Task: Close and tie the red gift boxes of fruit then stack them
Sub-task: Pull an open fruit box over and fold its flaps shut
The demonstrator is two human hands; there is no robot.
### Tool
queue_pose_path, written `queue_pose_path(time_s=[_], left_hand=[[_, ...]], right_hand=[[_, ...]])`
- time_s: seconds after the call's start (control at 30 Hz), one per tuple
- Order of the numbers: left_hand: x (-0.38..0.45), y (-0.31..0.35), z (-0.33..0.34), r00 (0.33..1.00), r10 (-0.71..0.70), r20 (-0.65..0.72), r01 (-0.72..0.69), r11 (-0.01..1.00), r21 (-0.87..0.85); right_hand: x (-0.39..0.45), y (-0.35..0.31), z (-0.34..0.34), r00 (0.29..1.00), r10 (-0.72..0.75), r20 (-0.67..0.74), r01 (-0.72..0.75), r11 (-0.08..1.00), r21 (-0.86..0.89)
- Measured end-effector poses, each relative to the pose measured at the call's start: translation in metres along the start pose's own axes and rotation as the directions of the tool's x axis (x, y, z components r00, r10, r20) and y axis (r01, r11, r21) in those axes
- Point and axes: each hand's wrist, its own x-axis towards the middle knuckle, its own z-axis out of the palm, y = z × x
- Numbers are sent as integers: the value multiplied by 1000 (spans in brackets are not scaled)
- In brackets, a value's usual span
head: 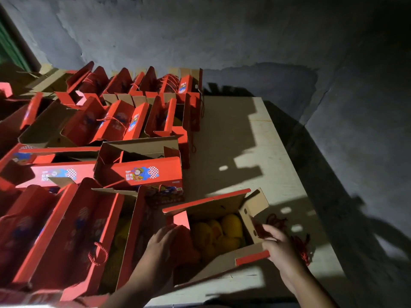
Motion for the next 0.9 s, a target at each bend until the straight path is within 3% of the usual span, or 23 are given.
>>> queue_pose_path(time_s=[0.17,0.33,0.5,0.67,0.73,0.8,0.87,0.9], left_hand=[[11,-12,1,1000,16,22,-18,992,127],[26,-16,-11,993,41,111,-70,961,266],[29,-16,-15,985,17,169,-76,934,348],[26,-23,-12,973,-23,230,-137,743,655],[26,-24,-12,958,40,285,-241,653,718],[26,-20,-15,954,86,287,-267,677,686],[24,-20,-15,972,106,211,-208,811,547],[23,-18,-15,973,94,213,-196,821,536]], right_hand=[[-7,-1,-4,999,-7,45,12,995,-94],[-7,6,-5,996,-32,86,39,996,-78],[9,-1,-16,994,-79,71,94,969,-231],[26,-9,-12,990,-65,126,74,995,-66],[30,-5,-10,977,-138,162,158,981,-115],[34,3,-11,958,-198,206,243,943,-227],[35,9,-13,912,-280,300,371,873,-315],[34,10,-13,886,-314,342,433,825,-364]])
